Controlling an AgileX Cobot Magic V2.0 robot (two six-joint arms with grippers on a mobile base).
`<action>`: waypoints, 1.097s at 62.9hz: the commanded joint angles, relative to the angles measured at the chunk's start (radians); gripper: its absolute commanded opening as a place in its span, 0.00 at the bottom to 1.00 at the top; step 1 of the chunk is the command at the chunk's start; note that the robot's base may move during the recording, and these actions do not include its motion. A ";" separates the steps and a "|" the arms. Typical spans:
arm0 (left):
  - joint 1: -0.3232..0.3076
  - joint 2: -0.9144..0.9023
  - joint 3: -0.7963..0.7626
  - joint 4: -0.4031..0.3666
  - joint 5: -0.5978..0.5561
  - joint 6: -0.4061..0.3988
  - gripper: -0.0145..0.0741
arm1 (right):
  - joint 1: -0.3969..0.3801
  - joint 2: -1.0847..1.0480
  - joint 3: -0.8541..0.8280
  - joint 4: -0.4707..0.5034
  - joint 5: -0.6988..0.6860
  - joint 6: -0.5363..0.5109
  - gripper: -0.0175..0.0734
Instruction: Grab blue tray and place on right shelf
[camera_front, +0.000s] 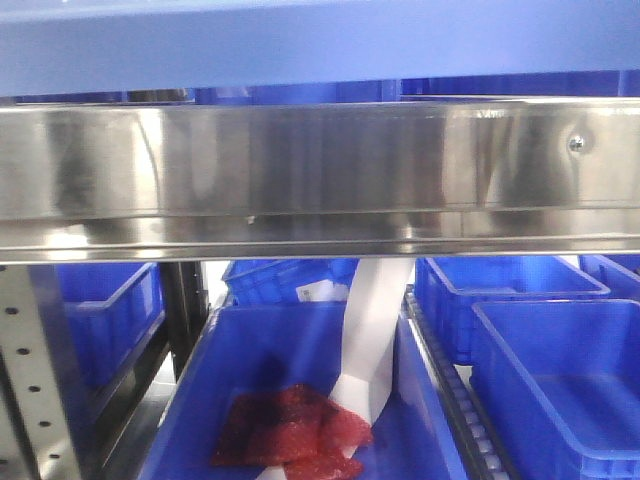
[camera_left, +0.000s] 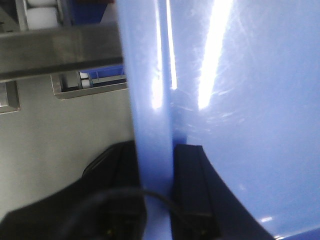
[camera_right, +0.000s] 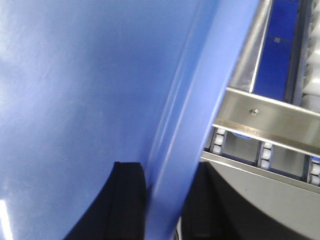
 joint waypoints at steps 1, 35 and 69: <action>-0.012 -0.015 -0.033 -0.030 -0.014 0.034 0.11 | 0.005 -0.017 -0.032 0.011 -0.100 -0.034 0.25; -0.012 -0.015 -0.033 -0.030 -0.014 0.034 0.11 | 0.005 -0.017 -0.032 0.011 -0.100 -0.034 0.25; -0.012 -0.015 -0.033 -0.030 -0.014 0.034 0.11 | 0.005 -0.017 -0.032 0.011 -0.100 -0.034 0.25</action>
